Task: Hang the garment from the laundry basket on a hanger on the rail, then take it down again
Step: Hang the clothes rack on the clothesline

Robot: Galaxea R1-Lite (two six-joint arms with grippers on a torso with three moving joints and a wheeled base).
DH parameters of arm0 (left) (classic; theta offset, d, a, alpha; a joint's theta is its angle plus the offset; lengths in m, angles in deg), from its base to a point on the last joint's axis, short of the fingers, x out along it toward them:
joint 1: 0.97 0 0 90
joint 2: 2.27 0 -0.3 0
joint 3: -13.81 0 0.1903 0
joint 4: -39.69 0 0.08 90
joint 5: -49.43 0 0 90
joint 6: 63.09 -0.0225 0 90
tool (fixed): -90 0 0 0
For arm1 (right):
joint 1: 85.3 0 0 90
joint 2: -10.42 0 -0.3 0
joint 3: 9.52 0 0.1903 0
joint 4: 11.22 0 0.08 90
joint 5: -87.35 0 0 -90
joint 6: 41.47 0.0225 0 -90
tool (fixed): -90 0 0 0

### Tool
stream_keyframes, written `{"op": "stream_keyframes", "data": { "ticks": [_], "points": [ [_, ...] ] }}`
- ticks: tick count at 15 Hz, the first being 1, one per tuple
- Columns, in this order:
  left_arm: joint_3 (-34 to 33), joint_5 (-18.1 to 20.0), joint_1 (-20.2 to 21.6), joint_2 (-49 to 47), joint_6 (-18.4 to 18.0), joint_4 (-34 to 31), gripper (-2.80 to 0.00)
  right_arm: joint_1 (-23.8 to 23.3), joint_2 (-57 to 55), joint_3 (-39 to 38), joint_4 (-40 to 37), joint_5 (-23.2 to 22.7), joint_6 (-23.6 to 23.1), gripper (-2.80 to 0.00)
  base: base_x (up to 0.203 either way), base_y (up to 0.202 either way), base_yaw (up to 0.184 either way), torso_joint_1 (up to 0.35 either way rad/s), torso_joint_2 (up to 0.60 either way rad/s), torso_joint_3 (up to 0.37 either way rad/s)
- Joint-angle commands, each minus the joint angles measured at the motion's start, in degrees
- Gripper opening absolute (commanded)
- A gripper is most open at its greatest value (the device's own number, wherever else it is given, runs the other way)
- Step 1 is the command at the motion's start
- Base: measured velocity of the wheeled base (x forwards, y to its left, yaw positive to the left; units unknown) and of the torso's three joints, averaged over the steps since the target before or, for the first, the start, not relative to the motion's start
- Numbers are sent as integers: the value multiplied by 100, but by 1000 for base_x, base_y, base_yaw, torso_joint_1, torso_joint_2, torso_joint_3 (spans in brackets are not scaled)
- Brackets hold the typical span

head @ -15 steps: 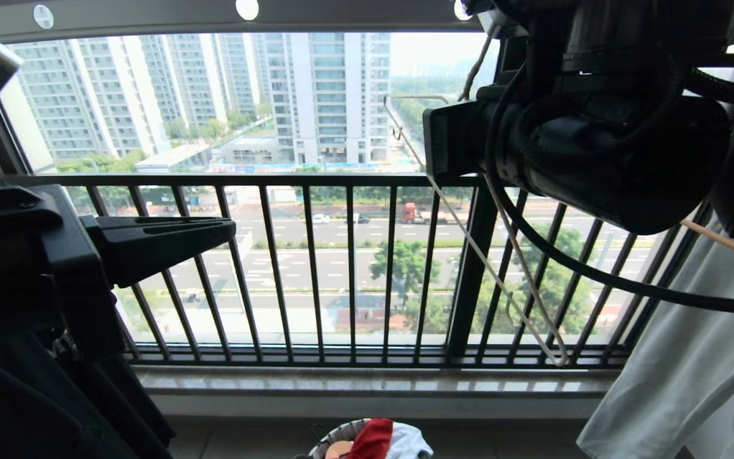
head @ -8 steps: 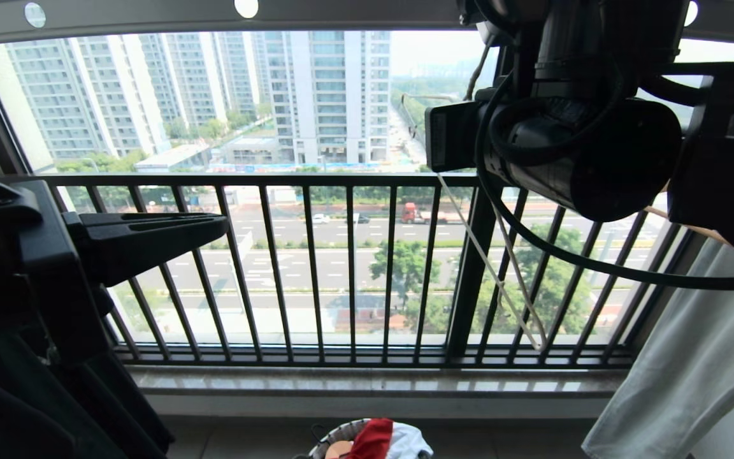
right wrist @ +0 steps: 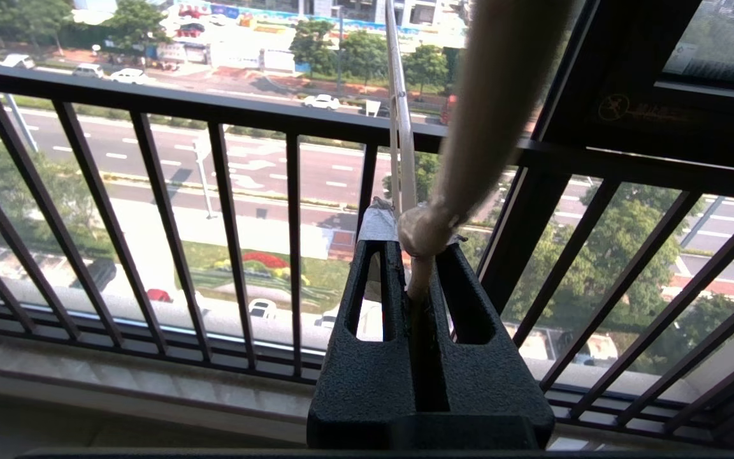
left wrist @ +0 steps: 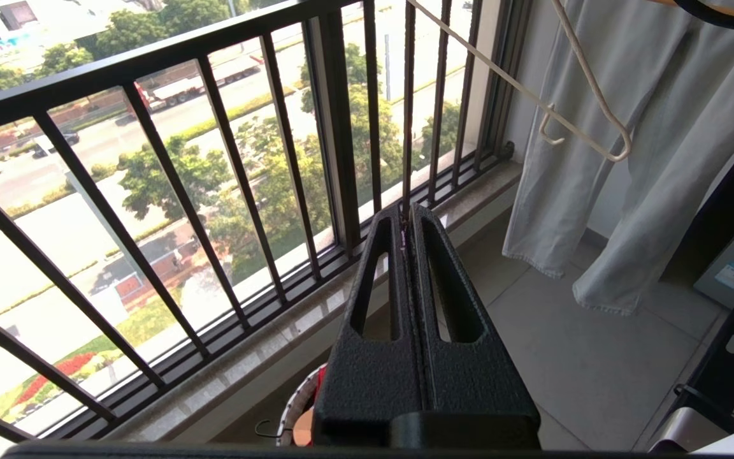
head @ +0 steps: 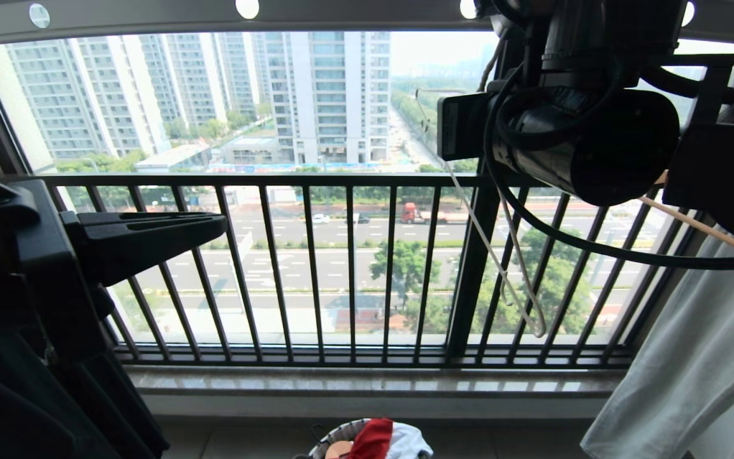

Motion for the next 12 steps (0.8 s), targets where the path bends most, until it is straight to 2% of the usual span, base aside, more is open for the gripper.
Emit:
{"op": "stream_keyframes", "data": {
  "ticks": [1,12],
  "points": [
    [0,3,1,0,-3,4,-280,-118,-251,246,-25,20,-12,-280,0,0,0,0,0,0],
    [26,3,1,173,-3,13,-280,-381,-946,1431,-1302,3,-14,-280,0,0,0,0,0,0]
  ]
}}
